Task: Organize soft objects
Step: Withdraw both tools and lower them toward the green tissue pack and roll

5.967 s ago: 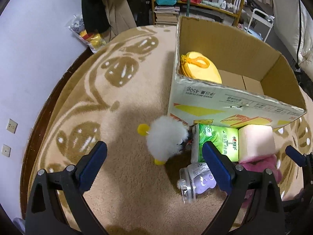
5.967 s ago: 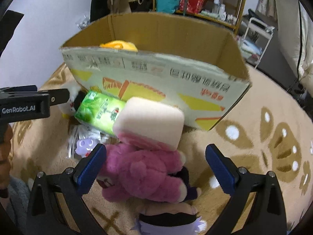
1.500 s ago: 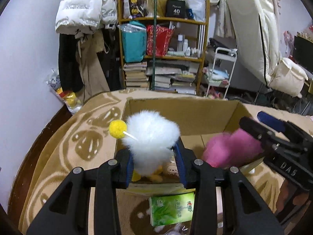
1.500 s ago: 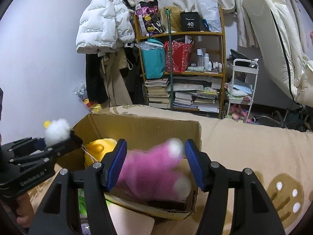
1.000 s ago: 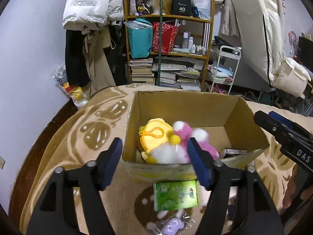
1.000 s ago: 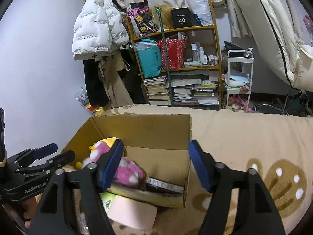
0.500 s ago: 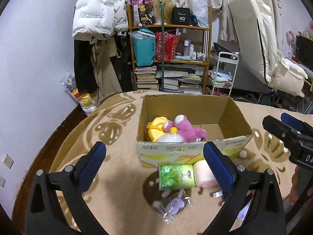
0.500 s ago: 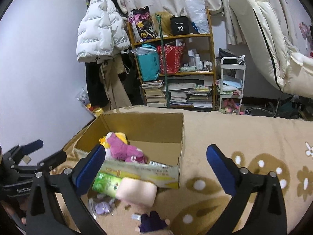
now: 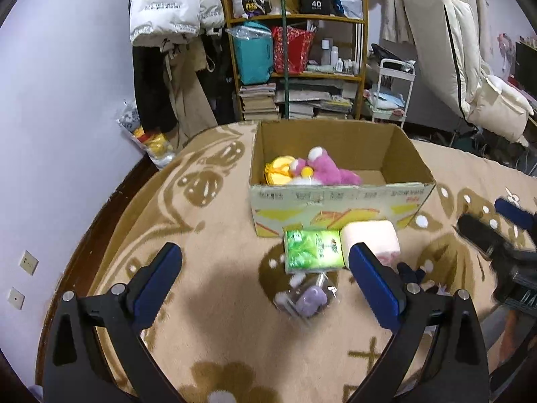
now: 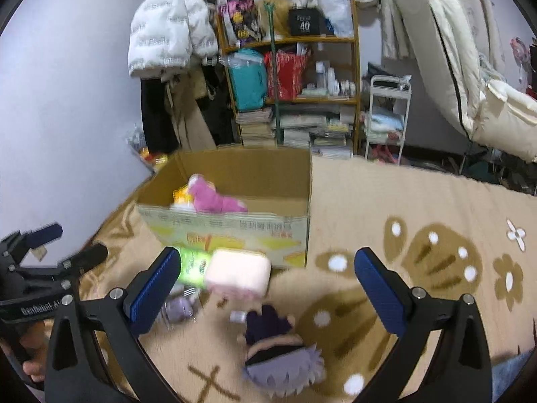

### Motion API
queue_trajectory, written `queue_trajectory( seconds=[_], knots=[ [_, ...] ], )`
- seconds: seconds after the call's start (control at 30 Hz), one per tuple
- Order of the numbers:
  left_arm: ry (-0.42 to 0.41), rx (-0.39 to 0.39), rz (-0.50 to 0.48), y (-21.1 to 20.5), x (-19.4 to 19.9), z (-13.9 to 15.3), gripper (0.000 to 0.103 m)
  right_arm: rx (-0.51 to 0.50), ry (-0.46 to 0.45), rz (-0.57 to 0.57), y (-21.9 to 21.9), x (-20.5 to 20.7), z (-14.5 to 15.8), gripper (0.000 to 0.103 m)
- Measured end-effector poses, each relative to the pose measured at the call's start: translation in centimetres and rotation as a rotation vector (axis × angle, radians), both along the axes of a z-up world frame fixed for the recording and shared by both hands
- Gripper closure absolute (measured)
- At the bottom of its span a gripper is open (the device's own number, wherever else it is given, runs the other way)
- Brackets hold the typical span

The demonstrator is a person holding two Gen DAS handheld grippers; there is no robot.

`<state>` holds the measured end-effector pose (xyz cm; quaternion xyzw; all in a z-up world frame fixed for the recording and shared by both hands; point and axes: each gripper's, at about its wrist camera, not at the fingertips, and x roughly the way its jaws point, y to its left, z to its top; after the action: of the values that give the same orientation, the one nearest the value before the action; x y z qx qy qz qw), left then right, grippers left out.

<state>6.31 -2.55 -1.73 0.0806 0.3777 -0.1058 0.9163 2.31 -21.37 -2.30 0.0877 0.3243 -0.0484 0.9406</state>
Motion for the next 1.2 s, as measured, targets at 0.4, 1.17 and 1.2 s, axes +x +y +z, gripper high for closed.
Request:
queue_trajectory(
  seconds=[0.4,1.17,1.2],
  knots=[
    [0.137,-0.018,0.009,0.4,1.7,-2.5,0.004,0.046,0.135,0.000,0.1,0.8,-2.8,0.000],
    [0.364,-0.086,0.017,-1.7,6.7,-9.1,0.004,0.061,0.353,-0.003,0.1,3.9,-6.7,0.000],
    [0.369,-0.084,0.018,-1.7,6.8,-9.3,0.004,0.060,0.367,0.000,0.2,4.1,-7.0,0.000]
  ],
)
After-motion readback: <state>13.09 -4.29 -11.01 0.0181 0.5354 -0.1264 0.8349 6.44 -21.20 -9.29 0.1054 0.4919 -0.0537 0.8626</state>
